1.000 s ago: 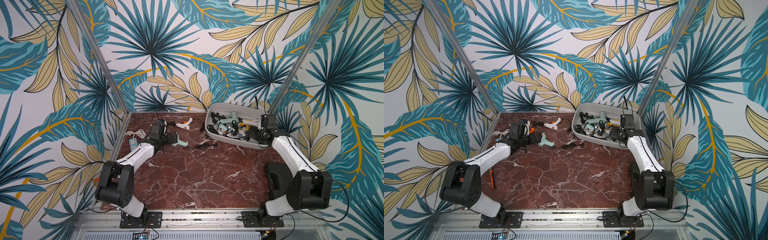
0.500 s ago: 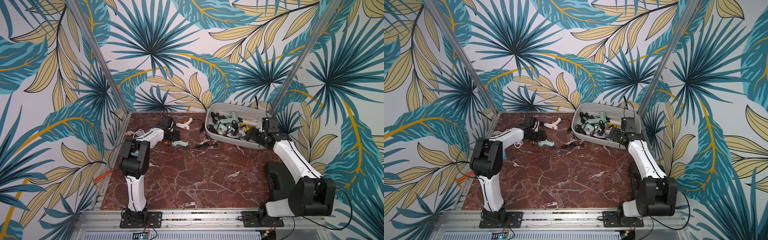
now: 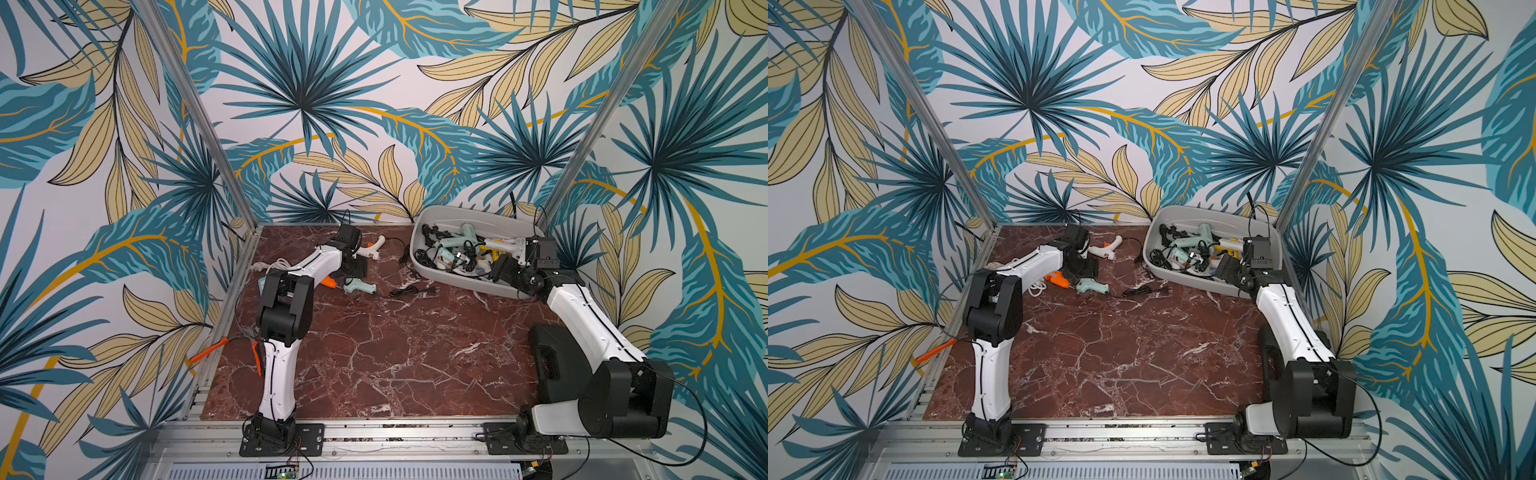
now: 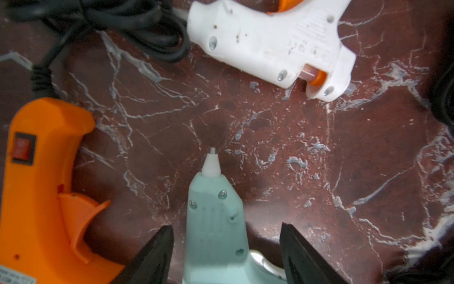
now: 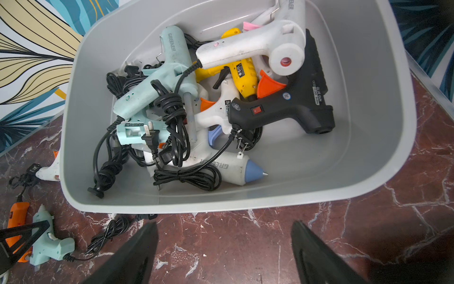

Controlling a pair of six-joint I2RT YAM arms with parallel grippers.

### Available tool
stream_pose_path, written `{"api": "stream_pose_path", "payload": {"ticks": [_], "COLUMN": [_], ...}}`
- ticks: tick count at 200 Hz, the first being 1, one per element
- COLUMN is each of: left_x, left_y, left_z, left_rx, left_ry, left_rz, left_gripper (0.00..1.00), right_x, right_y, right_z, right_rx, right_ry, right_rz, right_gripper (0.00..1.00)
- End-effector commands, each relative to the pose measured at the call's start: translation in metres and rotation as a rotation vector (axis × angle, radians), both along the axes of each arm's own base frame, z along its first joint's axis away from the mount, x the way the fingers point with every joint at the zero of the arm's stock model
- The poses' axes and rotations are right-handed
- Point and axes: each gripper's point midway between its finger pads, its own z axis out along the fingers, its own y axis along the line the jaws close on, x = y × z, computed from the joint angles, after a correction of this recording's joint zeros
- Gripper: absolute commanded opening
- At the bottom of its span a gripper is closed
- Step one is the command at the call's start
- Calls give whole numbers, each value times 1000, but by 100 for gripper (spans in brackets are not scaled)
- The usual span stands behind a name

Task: Put the hot melt glue gun into the storage box
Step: Pick up the hot melt adhesive gun from the center of the board.

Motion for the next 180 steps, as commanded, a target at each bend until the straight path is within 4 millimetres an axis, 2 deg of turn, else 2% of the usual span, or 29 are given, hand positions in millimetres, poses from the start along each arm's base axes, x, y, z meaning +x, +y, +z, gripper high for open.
{"api": "stream_pose_path", "payload": {"ticks": [1, 76, 110, 136, 169, 180], "left_x": [-7, -11, -15, -14, -13, -11], "left_y": [5, 10, 10, 10, 2, 2], "left_z": [-6, -25, -33, -31, -13, -3], "left_rx": [68, 122, 115, 106, 39, 30], "left_ry": [53, 119, 140, 126, 73, 38], "left_rz": [-11, -20, -23, -18, -23, -21], "left_gripper": [69, 58, 39, 18, 0, 0], "right_x": [-4, -3, -2, -2, -3, -3], "right_y": [4, 7, 9, 14, 31, 40], "right_z": [2, 4, 6, 8, 12, 15], "right_rx": [14, 31, 43, 64, 128, 154], "right_ry": [-13, -17, -25, -30, -44, -51], "right_rz": [5, 16, 23, 38, 105, 140], "right_gripper": [89, 92, 93, 93, 93, 93]}}
